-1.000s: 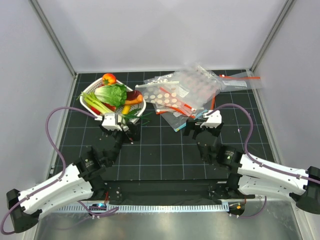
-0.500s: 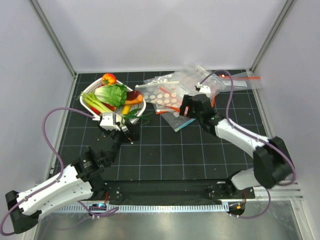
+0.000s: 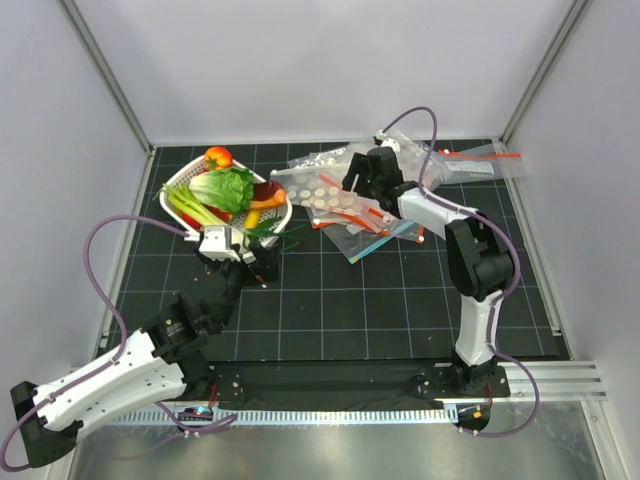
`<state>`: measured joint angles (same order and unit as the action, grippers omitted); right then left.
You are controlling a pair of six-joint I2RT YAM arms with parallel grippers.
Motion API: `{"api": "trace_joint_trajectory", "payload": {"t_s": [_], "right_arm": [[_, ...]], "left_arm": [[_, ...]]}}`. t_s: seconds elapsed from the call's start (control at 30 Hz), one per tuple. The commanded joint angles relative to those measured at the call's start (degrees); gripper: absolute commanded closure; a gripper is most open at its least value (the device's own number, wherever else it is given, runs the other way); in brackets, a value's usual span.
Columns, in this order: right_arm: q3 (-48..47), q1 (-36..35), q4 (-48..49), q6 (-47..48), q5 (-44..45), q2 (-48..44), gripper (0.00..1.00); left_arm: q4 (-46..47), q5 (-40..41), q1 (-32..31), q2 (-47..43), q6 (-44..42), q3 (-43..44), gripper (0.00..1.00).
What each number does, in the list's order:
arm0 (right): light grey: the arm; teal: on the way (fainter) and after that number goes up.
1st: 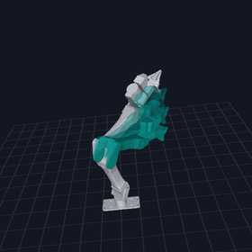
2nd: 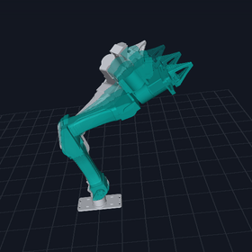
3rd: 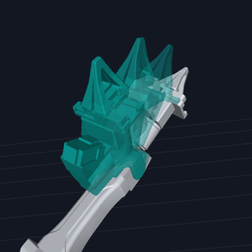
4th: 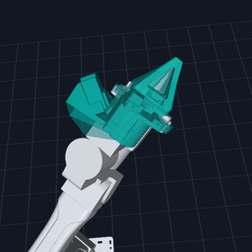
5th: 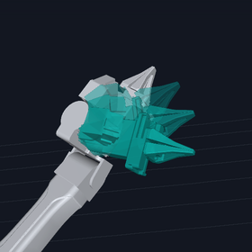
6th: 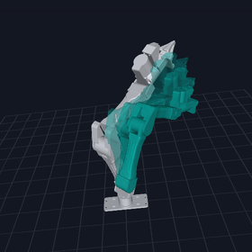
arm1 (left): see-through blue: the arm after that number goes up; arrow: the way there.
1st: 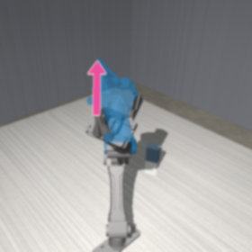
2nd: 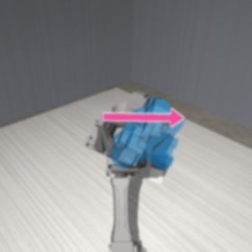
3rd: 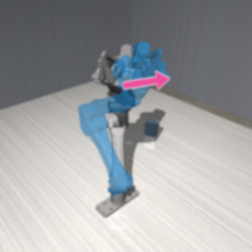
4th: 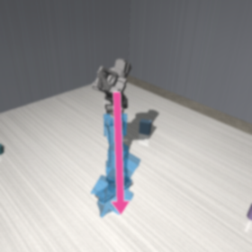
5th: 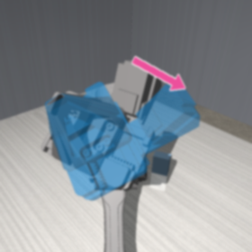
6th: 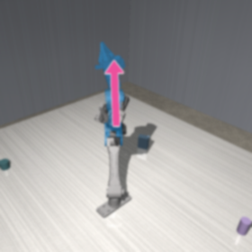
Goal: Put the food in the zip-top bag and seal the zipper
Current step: Adjust the zipper food storage bag at the center of the board.
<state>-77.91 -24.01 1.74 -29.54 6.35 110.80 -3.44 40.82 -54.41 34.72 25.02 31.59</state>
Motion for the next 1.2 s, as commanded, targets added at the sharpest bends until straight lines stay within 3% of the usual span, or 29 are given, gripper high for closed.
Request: {"api": "trace_joint_trajectory", "payload": {"t_s": [0.0, 0.23, 0.33, 0.47, 0.53, 0.7, 0.9, 1.0, 1.03, 1.07, 1.13, 1.17], "right_arm": [[-5.84, 1.68, 1.16, -0.78, -1.25, 4.76, 0.29], [-11.56, 2.30, 1.08, 3.52, -4.77, 11.80, 0.38], [-11.92, 2.30, 0.29, 5.54, -5.56, 11.98, 0.54], [-11.04, 2.30, -1.38, 6.86, -5.39, 10.05, 0.90], [-9.29, 2.30, -2.95, 7.21, -4.60, 7.43, 0.97], [0.37, 2.13, -2.09, 7.30, -4.67, -2.06, 0.99], [15.05, -6.91, -3.21, 7.48, 1.90, -17.10, 0.99], [20.49, -14.03, -5.43, 7.65, 5.85, -22.90, 0.71], [22.08, -18.48, -4.82, 7.92, 9.87, -24.39, 0.47], [23.66, -20.18, -3.86, 8.53, 11.65, -26.32, 0.36], [27.10, -22.22, -2.01, 8.45, 14.99, -31.07, 0.19], [27.98, -22.22, 0.09, 8.10, 15.62, -32.30, 0.16]], "left_arm": [[1.16, 0.76, -0.26, -0.27, 0.30, 1.98, 0.00], [1.42, 0.49, -0.17, 2.54, 0.21, 2.51, 0.00], [1.42, 0.05, -0.25, 3.25, 0.12, 2.86, 0.00], [1.51, -0.74, -0.17, 3.34, 0.03, 2.86, 0.00], [1.42, -0.92, -0.25, 3.69, 0.03, 2.86, 0.00], [1.33, -1.53, -0.17, 5.18, 0.03, 3.38, 0.00], [0.54, -1.27, -0.25, 5.54, 0.30, 3.92, 0.00], [0.54, -1.27, -0.25, 5.27, 0.30, 3.74, 0.00], [0.54, -1.35, -0.26, 5.18, 0.21, 3.74, 0.00], [0.54, -1.53, -0.26, 5.27, 0.12, 3.74, 0.00], [0.54, -1.71, -0.26, 5.18, -0.14, 3.91, 0.00], [0.63, -1.45, -0.17, 5.18, -0.06, 3.83, 0.00]]}}
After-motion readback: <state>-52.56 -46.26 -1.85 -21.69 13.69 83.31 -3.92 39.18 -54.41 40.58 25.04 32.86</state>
